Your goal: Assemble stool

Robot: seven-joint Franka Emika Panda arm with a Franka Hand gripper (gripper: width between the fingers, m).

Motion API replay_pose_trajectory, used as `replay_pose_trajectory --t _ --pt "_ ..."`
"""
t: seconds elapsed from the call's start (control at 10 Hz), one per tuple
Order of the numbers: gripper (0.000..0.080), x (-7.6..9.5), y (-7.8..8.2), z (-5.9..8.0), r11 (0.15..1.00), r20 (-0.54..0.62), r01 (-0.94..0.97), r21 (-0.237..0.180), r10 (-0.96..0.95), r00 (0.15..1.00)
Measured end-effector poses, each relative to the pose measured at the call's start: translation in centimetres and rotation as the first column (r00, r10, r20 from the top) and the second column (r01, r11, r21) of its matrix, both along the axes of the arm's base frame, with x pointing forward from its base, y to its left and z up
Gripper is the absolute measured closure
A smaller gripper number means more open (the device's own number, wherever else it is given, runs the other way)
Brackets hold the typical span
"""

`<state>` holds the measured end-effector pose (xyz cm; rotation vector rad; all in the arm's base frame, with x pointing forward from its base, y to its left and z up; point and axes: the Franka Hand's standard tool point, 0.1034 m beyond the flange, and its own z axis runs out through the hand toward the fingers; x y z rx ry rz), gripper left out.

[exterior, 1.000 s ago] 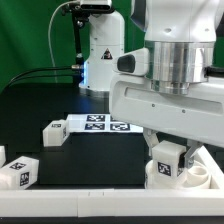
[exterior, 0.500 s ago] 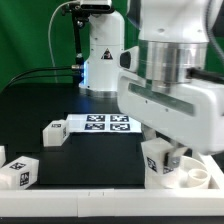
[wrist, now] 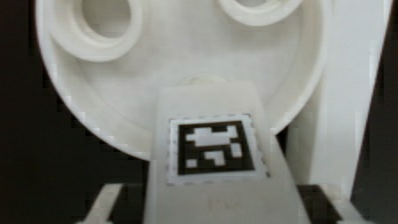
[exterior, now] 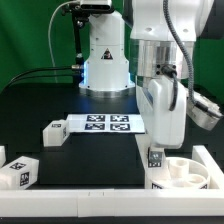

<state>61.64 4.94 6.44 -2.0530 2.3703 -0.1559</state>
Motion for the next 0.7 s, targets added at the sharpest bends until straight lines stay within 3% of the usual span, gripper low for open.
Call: replay_pose_trajectory --t 0.3,0.4,0.5,0.7 --pt "0.0416 -0.1 0.0 0.2 0.999 0.005 -0.032 -0.007 0.032 0.999" --pt "0.0227 -0.3 0.0 1.0 0.998 0.024 -0.060 0.003 0.060 0.998" --pt "0.0174 -0.9 -0.7 2.2 0.995 0.035 -0.093 0.022 0.093 0.995" --pt "0.0155 -1.6 -2.1 4.5 0.987 0.065 -0.153 0.045 0.149 0.987"
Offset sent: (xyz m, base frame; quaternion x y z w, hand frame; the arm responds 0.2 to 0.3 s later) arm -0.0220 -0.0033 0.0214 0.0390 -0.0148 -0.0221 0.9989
